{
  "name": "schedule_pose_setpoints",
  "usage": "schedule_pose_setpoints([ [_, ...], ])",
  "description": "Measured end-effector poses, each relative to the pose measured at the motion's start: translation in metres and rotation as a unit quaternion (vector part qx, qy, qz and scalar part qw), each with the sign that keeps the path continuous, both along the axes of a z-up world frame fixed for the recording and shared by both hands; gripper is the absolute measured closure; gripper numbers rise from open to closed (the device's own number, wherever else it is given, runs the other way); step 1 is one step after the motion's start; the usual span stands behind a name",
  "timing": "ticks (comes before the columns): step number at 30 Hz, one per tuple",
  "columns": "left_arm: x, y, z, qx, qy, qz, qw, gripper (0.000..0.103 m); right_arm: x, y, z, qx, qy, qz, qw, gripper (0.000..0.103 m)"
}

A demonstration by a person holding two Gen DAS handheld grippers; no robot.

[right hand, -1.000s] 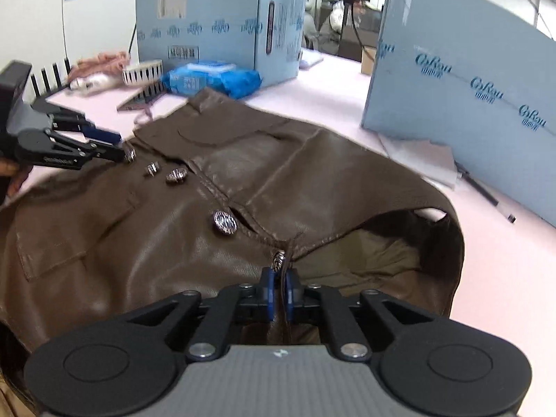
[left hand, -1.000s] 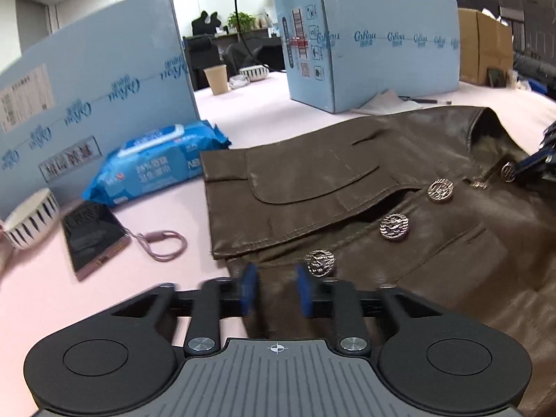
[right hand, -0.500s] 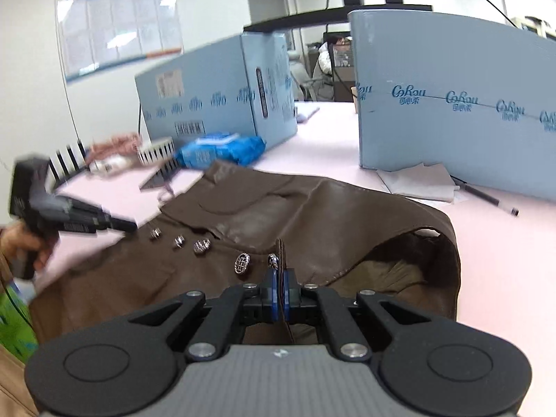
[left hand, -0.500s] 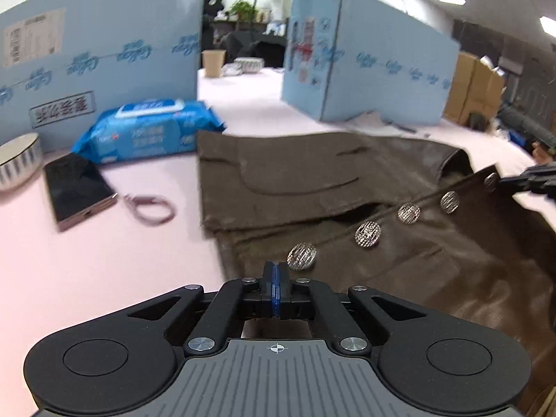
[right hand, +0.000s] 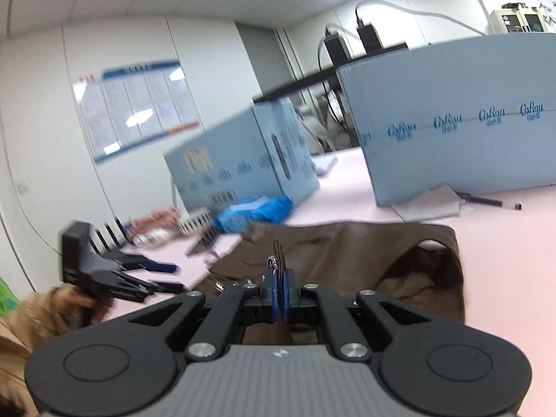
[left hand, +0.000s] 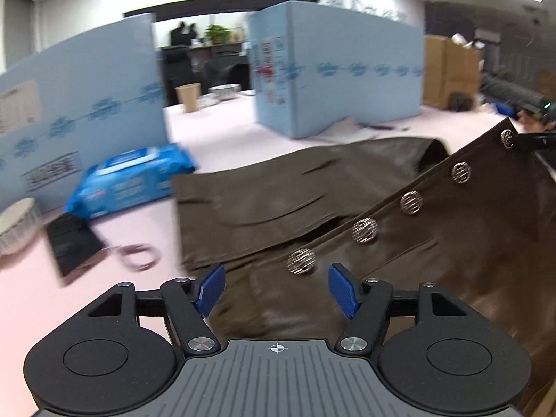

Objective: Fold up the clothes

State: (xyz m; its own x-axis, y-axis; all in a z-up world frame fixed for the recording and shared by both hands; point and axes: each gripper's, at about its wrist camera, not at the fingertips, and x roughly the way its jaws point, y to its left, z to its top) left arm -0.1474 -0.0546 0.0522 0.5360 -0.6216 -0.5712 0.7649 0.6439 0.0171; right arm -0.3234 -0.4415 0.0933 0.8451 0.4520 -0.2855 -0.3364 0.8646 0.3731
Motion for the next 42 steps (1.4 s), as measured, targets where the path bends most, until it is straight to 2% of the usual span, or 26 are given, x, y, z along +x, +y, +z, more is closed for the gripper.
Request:
schedule_pose_setpoints([
  [4, 0.024, -0.02, -0.012, -0.011, 0.036, -0.025, 0.999, 0.029, -0.008, 0.007, 0.015, -0.008, -0.026, 0.013, 1.0, 0.099],
  [7, 0.033, -0.027, -0.018, 0.003, 0.036, -0.038, 0.9986, 0.028, -0.012, 0.01, 0.03, -0.014, -0.049, 0.012, 0.999, 0.099],
  [10, 0.03, -0.029, -0.022, 0.013, 0.046, -0.05, 0.9976, 0.028, -0.014, 0.008, 0.044, 0.001, -0.067, 0.023, 0.997, 0.099],
  [13, 0.03, -0.028, -0.026, 0.009, 0.073, -0.063, 0.9953, 0.028, -0.012, 0.014, 0.055, -0.005, -0.081, 0.032, 0.996, 0.099],
  [15, 0.026, -0.031, -0.027, 0.015, 0.074, -0.061, 0.9953, 0.029, -0.009, 0.019, 0.06, -0.004, -0.086, 0.043, 0.995, 0.099],
  [17, 0.021, -0.034, -0.027, 0.025, 0.068, -0.068, 0.995, 0.033, -0.007, 0.024, 0.066, -0.005, -0.093, 0.053, 0.994, 0.099],
  [19, 0.016, -0.038, -0.028, 0.042, 0.07, -0.067, 0.9944, 0.051, -0.006, 0.029, 0.072, -0.007, -0.103, 0.06, 0.993, 0.1],
  [20, 0.014, -0.04, -0.028, 0.051, 0.071, -0.067, 0.9939, 0.052, -0.008, 0.03, 0.075, -0.002, -0.11, 0.061, 0.992, 0.101],
  [23, 0.016, -0.04, -0.024, 0.047, 0.097, -0.061, 0.9923, 0.061, -0.016, 0.027, 0.083, 0.011, -0.125, 0.057, 0.99, 0.102],
  [25, 0.016, -0.039, -0.023, 0.042, 0.101, -0.055, 0.9925, 0.072, -0.019, 0.025, 0.085, 0.006, -0.128, 0.044, 0.991, 0.102],
  [28, 0.014, -0.037, -0.023, 0.034, 0.101, -0.053, 0.9929, 0.083, -0.012, 0.024, 0.071, -0.012, -0.094, 0.02, 0.995, 0.101],
  [30, 0.005, -0.04, -0.025, 0.04, 0.076, -0.053, 0.9949, 0.085, -0.006, 0.018, 0.055, -0.036, -0.055, -0.014, 0.998, 0.096],
  [32, -0.003, -0.04, -0.025, 0.039, 0.054, -0.053, 0.9964, 0.086, -0.002, 0.014, 0.04, -0.068, -0.022, -0.046, 0.996, 0.083],
  [34, -0.007, -0.036, -0.024, 0.03, 0.042, -0.05, 0.9974, 0.086, 0.002, 0.012, 0.022, -0.139, 0.021, -0.094, 0.986, 0.064],
  [36, -0.002, -0.034, -0.024, 0.019, 0.047, -0.043, 0.9978, 0.086, 0.01, 0.007, 0.006, -0.181, 0.074, -0.121, 0.973, 0.05],
  [39, -0.006, -0.031, -0.021, 0.016, 0.04, -0.036, 0.9984, 0.086, 0.019, -0.009, -0.006, -0.134, 0.128, -0.099, 0.978, 0.05],
  [42, -0.013, -0.03, -0.014, 0.017, 0.023, -0.036, 0.9989, 0.086, 0.035, -0.024, -0.009, -0.05, 0.195, -0.051, 0.978, 0.044],
])
